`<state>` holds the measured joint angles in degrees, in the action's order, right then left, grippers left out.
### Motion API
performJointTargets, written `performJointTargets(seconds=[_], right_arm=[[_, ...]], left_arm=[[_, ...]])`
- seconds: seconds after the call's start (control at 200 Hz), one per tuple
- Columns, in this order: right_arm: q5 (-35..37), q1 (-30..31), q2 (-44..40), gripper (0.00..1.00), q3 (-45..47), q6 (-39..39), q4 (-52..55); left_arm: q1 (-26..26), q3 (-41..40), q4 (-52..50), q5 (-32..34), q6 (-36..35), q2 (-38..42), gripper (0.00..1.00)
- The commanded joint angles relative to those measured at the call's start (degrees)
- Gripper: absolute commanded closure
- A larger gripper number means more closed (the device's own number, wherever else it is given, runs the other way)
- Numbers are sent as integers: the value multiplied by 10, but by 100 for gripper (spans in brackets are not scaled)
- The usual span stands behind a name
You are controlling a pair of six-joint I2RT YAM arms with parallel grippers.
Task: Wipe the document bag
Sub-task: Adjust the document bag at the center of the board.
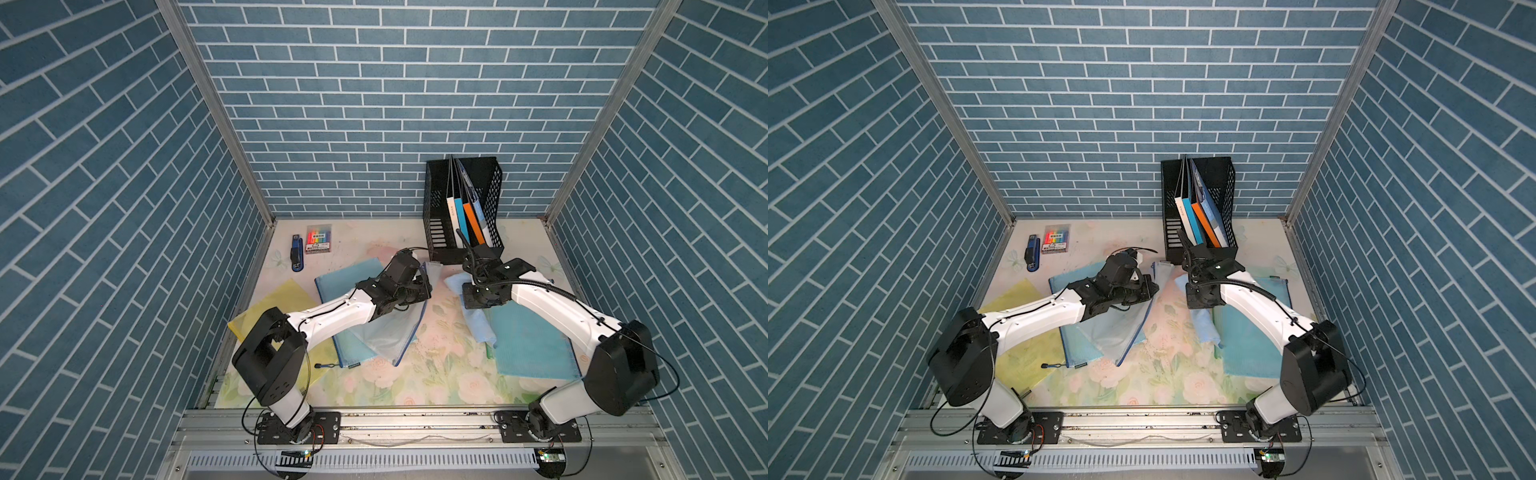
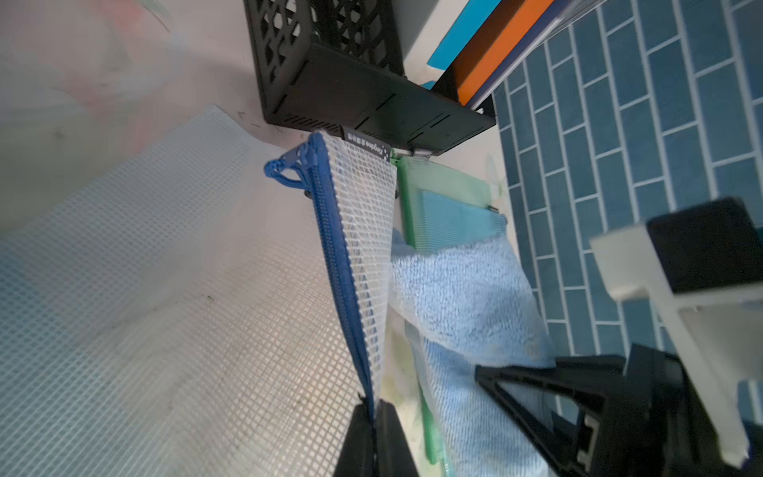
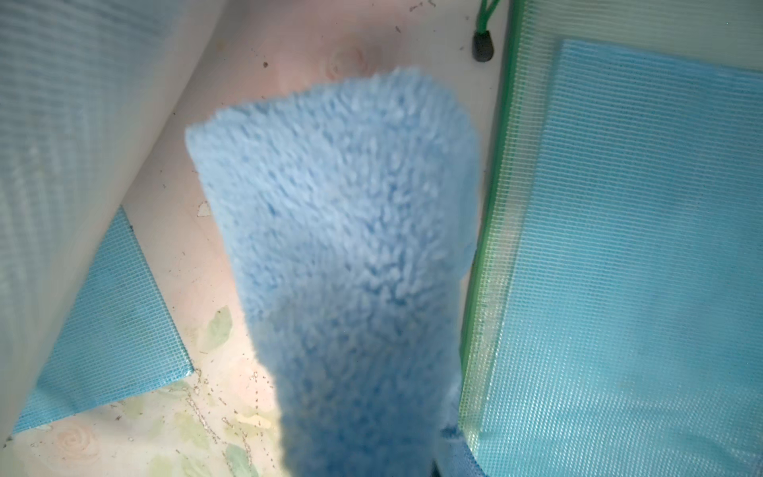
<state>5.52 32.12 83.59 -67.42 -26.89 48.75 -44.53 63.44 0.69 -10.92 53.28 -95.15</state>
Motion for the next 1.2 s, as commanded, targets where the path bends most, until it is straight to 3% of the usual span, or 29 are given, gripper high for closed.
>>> performJointTargets(seconds=[0.0, 0.12, 0.25, 0.345, 0.43, 0.53, 0.645, 0.77, 1.0, 1.195], right_arm=[[30, -9, -37, 100, 20, -27, 34], [39, -11, -61, 100, 35, -34, 49], [38, -11, -72, 100, 52, -41, 50], [34, -11, -70, 100, 59, -43, 46], [34, -11, -65, 100, 65, -43, 41], [34, -12, -65, 100, 68, -45, 40], [39, -11, -70, 100, 64, -45, 45], [42, -10, -64, 100, 42, -42, 58], [85, 18, -51, 100, -15, -48, 100], [68, 65, -6, 100, -47, -64, 87]], left_arm=[[-4, -27, 109, -14, 80, -21, 100], [-6, -41, 179, -17, 117, -54, 100], [-25, -11, 191, -33, 116, -113, 89], [-38, 13, 177, -35, 102, -145, 74], [-41, 14, 180, -40, 91, -160, 71], [-41, 16, 155, -37, 59, -161, 52], [-39, 33, 99, -6, -10, -137, 37], [-20, 66, 20, 39, -99, -92, 33], [77, 111, -111, 46, -266, -43, 22], [138, 97, -139, 77, -385, -66, 4]])
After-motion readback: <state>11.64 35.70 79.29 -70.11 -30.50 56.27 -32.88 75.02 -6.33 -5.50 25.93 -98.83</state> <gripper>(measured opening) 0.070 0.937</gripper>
